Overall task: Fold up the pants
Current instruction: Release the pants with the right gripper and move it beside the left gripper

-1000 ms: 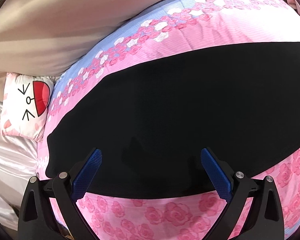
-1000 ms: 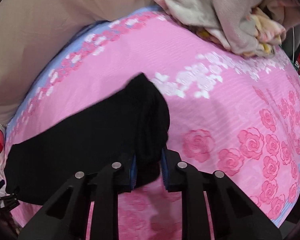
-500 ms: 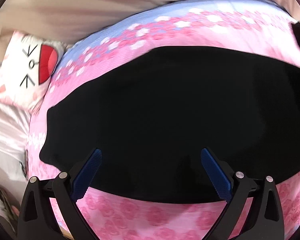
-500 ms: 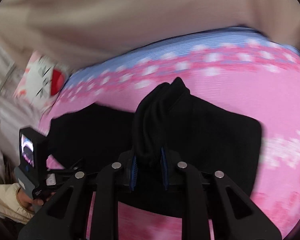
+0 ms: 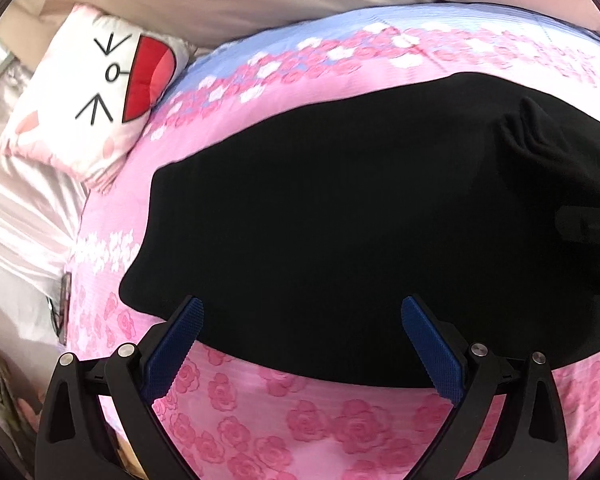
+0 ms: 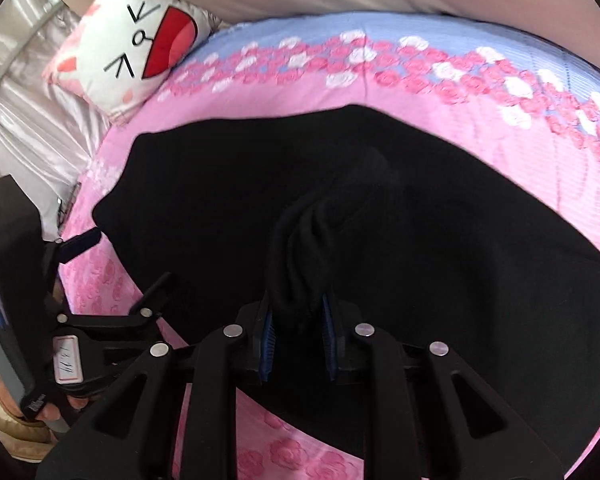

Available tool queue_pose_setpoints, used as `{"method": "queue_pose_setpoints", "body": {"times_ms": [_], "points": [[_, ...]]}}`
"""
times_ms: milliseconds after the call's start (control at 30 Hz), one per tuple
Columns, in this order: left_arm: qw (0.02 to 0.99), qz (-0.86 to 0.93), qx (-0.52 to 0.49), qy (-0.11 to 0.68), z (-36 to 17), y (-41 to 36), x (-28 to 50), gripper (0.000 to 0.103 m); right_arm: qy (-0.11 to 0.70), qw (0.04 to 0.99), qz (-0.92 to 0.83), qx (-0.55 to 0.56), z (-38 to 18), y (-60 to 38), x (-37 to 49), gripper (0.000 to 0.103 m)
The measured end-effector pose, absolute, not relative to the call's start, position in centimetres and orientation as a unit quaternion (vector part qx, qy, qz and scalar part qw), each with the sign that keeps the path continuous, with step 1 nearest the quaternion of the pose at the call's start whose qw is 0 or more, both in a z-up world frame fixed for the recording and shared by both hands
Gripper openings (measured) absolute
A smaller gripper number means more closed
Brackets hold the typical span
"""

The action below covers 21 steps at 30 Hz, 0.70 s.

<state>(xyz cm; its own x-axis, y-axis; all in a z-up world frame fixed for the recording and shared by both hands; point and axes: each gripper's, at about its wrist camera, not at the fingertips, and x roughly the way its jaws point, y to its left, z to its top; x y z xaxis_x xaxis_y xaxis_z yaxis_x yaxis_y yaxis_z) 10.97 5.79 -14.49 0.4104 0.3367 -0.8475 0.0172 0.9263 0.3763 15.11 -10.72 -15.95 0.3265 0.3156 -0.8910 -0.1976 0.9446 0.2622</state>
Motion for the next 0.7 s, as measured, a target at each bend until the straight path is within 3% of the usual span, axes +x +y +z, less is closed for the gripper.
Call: {"method": "queue_pose_setpoints", "body": {"times_ms": [100, 167, 200, 233, 367, 433, 467, 533, 600, 700], "points": [[0.821, 0.094, 0.167, 0.537, -15.0, 6.5, 11.3, 0.098, 0.564, 0.812, 0.147, 0.036, -16.9, -9.9, 15.0, 0.025], [0.821, 0.087, 0.170, 0.538, -15.2, 6.5, 11.6, 0.098, 0.560, 0.814, 0.151, 0.040, -16.7, -9.5, 14.4, 0.040], [0.821, 0.084, 0.172, 0.537, -15.3, 6.5, 11.6, 0.098, 0.556, 0.814, 0.161, 0.042, -16.0, -9.0, 14.0, 0.059], [0.823, 0.081, 0.173, 0.536, -15.2, 6.4, 11.7, 0.098, 0.547, 0.819, 0.166, 0.040, -15.1, -8.7, 13.4, 0.067], [0.837, 0.072, 0.170, 0.515, -13.5, 5.8, 12.0, 0.098, 0.479, 0.863, 0.146, 0.072, -10.4, -12.6, 9.9, 0.066], [0.846, 0.055, 0.156, 0.507, -12.2, 5.1, 12.4, 0.098, 0.477, 0.871, 0.072, 0.091, -9.9, -17.5, 8.7, 0.050], [0.852, 0.039, 0.147, 0.501, -11.4, 4.3, 12.7, 0.098, 0.474, 0.874, 0.031, 0.101, -9.9, -20.0, 8.1, 0.050], [0.859, 0.016, 0.142, 0.492, -10.6, 2.5, 13.3, 0.098, 0.477, 0.866, -0.081, 0.126, -10.5, -26.7, 6.5, 0.030], [0.859, -0.003, 0.153, 0.488, -10.8, -0.1, 14.2, 0.098, 0.482, 0.852, -0.160, 0.129, -10.7, -30.9, 5.8, 0.029], [0.841, -0.005, 0.196, 0.505, -13.4, -3.7, 15.5, 0.098, 0.502, 0.846, -0.137, 0.113, -10.9, -32.7, 7.6, 0.029]]}}
